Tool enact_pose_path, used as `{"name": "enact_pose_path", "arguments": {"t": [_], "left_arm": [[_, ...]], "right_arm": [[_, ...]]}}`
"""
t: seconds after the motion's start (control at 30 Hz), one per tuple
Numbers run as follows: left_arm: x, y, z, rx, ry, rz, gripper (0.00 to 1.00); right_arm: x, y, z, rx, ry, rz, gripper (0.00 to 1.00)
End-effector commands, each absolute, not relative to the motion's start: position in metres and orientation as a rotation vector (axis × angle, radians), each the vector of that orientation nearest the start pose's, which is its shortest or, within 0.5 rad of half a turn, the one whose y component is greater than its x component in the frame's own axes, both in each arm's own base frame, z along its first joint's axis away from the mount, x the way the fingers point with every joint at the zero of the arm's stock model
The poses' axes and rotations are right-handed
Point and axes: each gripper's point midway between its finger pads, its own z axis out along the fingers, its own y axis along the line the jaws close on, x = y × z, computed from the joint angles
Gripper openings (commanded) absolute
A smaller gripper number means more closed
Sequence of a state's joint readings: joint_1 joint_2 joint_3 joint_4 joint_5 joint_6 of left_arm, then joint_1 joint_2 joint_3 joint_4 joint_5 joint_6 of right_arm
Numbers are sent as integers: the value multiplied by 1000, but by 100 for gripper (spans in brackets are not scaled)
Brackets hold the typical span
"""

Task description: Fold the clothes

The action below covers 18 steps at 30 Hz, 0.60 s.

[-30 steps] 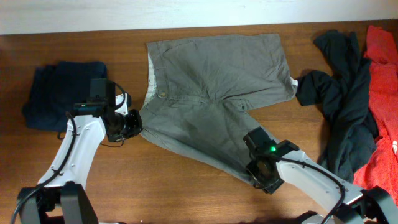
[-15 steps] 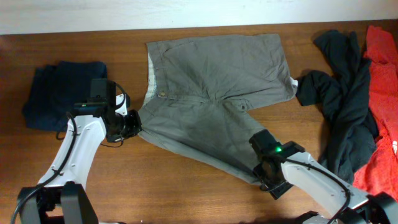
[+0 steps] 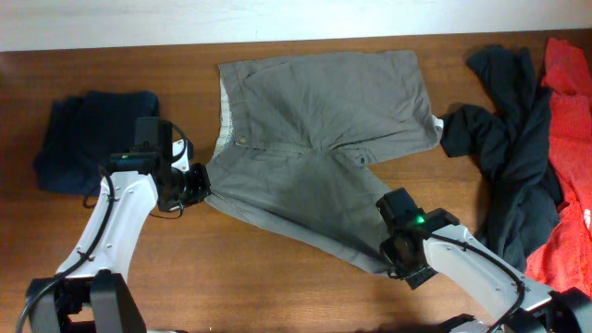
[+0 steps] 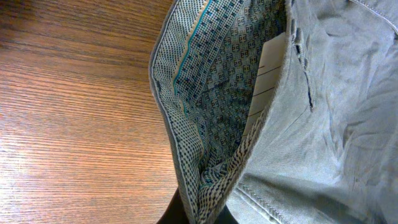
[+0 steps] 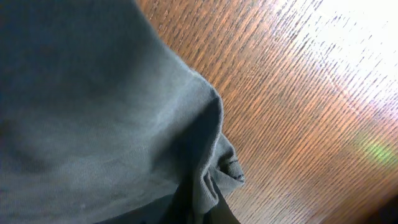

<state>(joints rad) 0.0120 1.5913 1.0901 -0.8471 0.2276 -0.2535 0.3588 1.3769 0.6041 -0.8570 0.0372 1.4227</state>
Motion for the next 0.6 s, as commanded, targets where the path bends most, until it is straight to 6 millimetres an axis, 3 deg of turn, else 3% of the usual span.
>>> {"name": "enact_pose_path", "arguments": {"t": [0.0,0.17,0.27,0.3,0.37,0.57], "left_arm": [[325,-27,82,-353,2878,-312,0],[321,-27,98,-347,2855,-314,0],[310,-27,118,-340,2826,-315,0],[308,-27,123,-338,2817,-316,0],[290,-27,146,-330,2782,-318,0],[264,-28,184,-305,2686,-322,0]], "right_arm": [[168,43,11,1434,2748,-166,4],[205,24,74,1255,2653,-202,4],[230,-2,133,1205,2534,-225,4],[235,-5,143,1198,2519,-216,4],[251,-29,186,1195,2449,-185,4],[259,-64,236,1163,2365,-207,4]]}}
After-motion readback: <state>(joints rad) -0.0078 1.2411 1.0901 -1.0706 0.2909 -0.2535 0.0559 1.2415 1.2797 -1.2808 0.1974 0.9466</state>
